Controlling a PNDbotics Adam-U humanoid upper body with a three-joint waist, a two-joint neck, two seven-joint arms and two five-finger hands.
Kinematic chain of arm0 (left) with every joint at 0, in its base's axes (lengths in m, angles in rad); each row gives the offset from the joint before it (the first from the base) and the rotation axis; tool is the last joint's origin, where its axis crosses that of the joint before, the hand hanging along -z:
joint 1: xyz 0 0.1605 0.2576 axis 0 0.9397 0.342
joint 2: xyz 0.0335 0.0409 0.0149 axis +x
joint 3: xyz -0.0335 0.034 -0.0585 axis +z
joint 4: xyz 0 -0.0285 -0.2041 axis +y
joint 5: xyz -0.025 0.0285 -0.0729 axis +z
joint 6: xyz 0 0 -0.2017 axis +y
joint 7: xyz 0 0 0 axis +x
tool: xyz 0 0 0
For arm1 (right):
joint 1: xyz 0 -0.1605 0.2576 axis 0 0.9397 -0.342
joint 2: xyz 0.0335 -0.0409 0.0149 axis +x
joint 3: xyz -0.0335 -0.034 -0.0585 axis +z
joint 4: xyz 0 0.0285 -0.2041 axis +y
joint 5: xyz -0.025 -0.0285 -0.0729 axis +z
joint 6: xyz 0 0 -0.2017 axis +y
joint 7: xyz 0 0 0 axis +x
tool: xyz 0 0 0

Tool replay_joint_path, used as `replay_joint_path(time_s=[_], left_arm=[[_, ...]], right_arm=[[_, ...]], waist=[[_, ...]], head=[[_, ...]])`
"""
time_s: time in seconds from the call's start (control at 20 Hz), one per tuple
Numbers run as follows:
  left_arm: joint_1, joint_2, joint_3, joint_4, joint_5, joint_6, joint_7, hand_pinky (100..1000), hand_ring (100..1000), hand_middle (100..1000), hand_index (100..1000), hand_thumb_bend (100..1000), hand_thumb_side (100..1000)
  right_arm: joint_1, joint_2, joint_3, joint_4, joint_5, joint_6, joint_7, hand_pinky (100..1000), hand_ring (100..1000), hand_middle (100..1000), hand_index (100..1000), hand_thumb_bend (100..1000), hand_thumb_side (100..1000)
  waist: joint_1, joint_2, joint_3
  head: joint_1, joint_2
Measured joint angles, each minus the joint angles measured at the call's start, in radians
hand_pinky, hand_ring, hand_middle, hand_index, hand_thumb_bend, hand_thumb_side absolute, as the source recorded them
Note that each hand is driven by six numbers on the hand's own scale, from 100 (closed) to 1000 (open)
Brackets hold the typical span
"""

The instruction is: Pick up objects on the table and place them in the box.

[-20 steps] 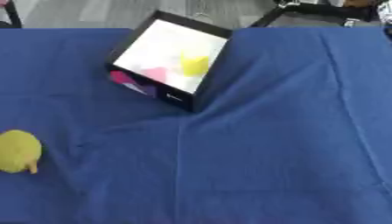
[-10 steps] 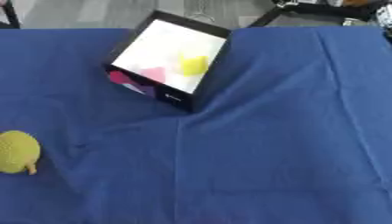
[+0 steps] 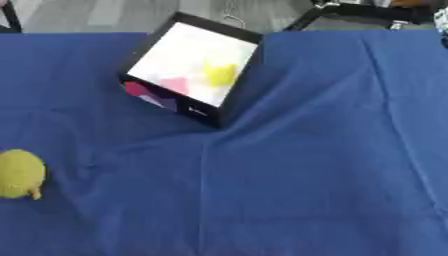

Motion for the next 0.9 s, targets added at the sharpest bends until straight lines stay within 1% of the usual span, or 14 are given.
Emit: replay_joint_path(time_s=[0.05, 0.15, 0.25, 0.3, 0.35, 0.4, 0.45, 0.5, 0.55, 0.7, 0.8, 0.85, 0.9], left_arm=[[-0.008, -0.004, -0.002, 0.004, -0.011, 0.001, 0.000, 895, 895, 889, 910, 285, 586], [-0.023, -0.011, -0.004, 0.007, -0.040, 0.008, 0.014, 892, 891, 881, 902, 288, 523], [-0.031, -0.019, -0.003, 0.002, -0.067, 0.011, 0.041, 891, 886, 876, 896, 256, 493], [-0.033, -0.023, -0.001, -0.007, -0.073, 0.010, 0.056, 889, 883, 873, 896, 100, 762], [-0.033, -0.025, 0.005, -0.018, -0.074, 0.009, 0.071, 889, 882, 872, 895, 245, 438], [-0.035, -0.026, 0.013, -0.033, -0.073, 0.009, 0.085, 889, 882, 872, 894, 247, 409], [-0.037, -0.028, 0.023, -0.047, -0.069, 0.010, 0.098, 890, 882, 873, 894, 252, 399], [-0.040, -0.031, 0.032, -0.060, -0.065, 0.013, 0.110, 890, 882, 874, 894, 252, 400], [-0.042, -0.032, 0.039, -0.070, -0.060, 0.017, 0.119, 894, 886, 883, 898, 238, 451], [-0.052, -0.033, 0.041, -0.076, -0.049, 0.024, 0.123, 907, 897, 898, 927, 226, 508], [-0.071, -0.037, 0.038, -0.065, -0.042, 0.025, 0.112, 914, 901, 895, 940, 237, 554], [-0.084, -0.043, 0.032, -0.055, -0.038, 0.025, 0.103, 918, 904, 895, 947, 268, 575], [-0.098, -0.050, 0.026, -0.044, -0.035, 0.024, 0.094, 920, 906, 894, 951, 287, 577]], right_arm=[[0.000, 0.000, 0.000, 0.000, 0.001, 0.000, 0.001, 1000, 1000, 1000, 893, 100, 470], [0.000, 0.000, 0.000, 0.001, 0.003, -0.001, 0.004, 1000, 1000, 1000, 893, 100, 470], [0.000, 0.000, 0.000, 0.003, 0.004, -0.002, 0.005, 1000, 1000, 1000, 893, 100, 470], [0.000, 0.000, 0.000, 0.004, 0.004, -0.002, 0.005, 1000, 1000, 1000, 893, 100, 443], [0.000, 0.000, 0.000, 0.006, 0.004, -0.003, 0.005, 1000, 1000, 1000, 893, 100, 470], [0.000, 0.000, 0.000, 0.006, 0.004, -0.003, 0.004, 1000, 1000, 1000, 893, 100, 470], [0.000, 0.000, 0.000, 0.006, 0.004, -0.003, 0.004, 1000, 1000, 1000, 893, 100, 470], [0.000, 0.000, 0.000, 0.006, 0.005, -0.003, 0.005, 1000, 1000, 1000, 893, 100, 470], [0.000, 0.000, 0.000, 0.006, 0.005, -0.003, 0.005, 1000, 1000, 1000, 894, 100, 470], [-0.001, 0.001, 0.000, 0.006, 0.005, 0.000, 0.007, 1000, 1000, 1000, 893, 100, 470], [-0.004, 0.001, 0.000, 0.006, 0.005, 0.000, 0.008, 1000, 1000, 1000, 893, 100, 470], [-0.005, 0.002, 0.000, 0.006, 0.005, 0.001, 0.008, 1000, 1000, 1000, 893, 100, 470], [-0.006, 0.002, 0.000, 0.006, 0.005, 0.001, 0.008, 1000, 1000, 1000, 893, 100, 470]], waist=[[0.000, 0.000, -0.001], [0.000, 0.001, -0.006], [0.000, 0.001, -0.006], [0.000, 0.001, -0.006], [0.000, 0.001, -0.006], [0.000, 0.001, -0.005], [0.000, 0.001, -0.004], [0.000, 0.001, -0.003], [0.000, 0.001, -0.003], [0.000, 0.001, -0.003], [0.000, 0.001, -0.005], [0.000, 0.001, -0.006], [0.000, 0.001, -0.006]], head=[[0.001, 0.000], [0.002, 0.000], [0.002, 0.000], [0.002, 0.000], [0.002, 0.000], [0.002, 0.000], [0.002, 0.000], [0.001, 0.000], [0.001, 0.000], [0.003, 0.000], [0.007, 0.000], [0.008, 0.000], [0.009, 0.000]])
